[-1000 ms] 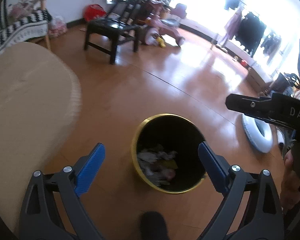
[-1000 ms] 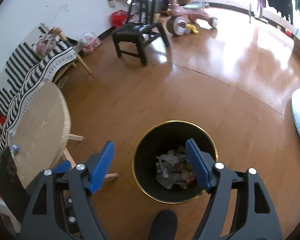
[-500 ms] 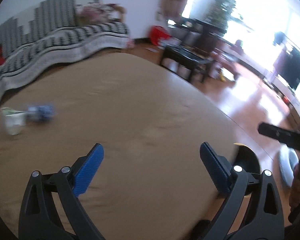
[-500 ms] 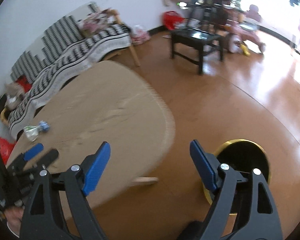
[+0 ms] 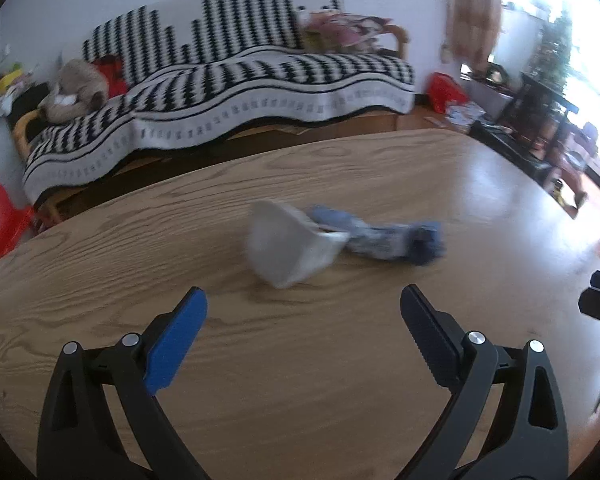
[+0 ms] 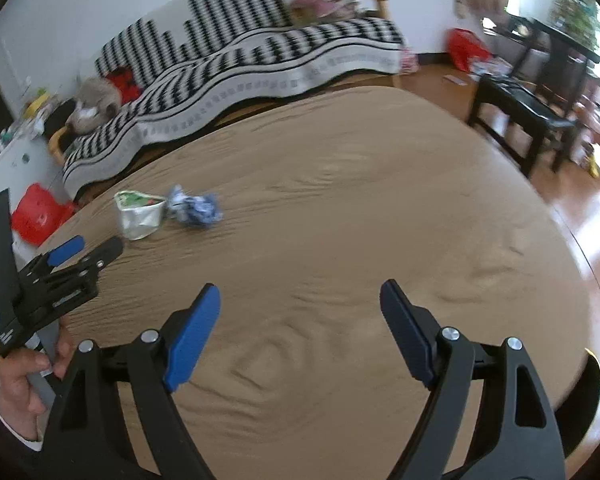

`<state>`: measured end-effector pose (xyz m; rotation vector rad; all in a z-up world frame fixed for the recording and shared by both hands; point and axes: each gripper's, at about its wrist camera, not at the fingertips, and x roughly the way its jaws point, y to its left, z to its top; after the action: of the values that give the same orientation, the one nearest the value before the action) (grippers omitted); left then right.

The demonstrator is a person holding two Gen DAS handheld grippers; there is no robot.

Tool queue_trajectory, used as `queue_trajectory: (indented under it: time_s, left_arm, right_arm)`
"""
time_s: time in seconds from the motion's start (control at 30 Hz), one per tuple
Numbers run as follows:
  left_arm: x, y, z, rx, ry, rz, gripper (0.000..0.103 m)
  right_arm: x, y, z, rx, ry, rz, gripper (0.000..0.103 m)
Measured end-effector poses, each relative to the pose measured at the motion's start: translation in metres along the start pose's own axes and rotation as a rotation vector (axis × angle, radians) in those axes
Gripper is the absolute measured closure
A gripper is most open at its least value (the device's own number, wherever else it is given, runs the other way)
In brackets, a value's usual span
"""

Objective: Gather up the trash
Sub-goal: 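Return both tools to the table, then grasp the white plastic bag with the left tool while the right tool grasps the blue-white wrapper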

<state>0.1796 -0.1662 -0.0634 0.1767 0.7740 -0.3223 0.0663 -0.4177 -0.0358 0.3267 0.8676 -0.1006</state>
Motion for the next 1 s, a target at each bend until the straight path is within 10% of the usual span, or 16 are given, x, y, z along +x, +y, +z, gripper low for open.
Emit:
queue_trajectory:
  time_s: [0.43, 0.63, 1.0]
  left_arm:
    - [0.056, -0.001, 0.015, 0.075, 0.023, 0.004, 0.009]
    - [0.066, 0.006, 0.021, 0.046, 0.044, -0.054, 0.04]
    - [0.048, 0.041, 0.021, -0.074, 0.055, -0.061, 0.042]
  right_arm:
    - [0.094, 0.062, 0.03, -0.132, 0.07, 0.04, 0.024]
    - [0.118, 0.076, 0.044, -0.146, 0.073, 0.049, 0.024]
    - [0.151, 0.108, 0.061, -0.189, 0.072, 0.07, 0.024]
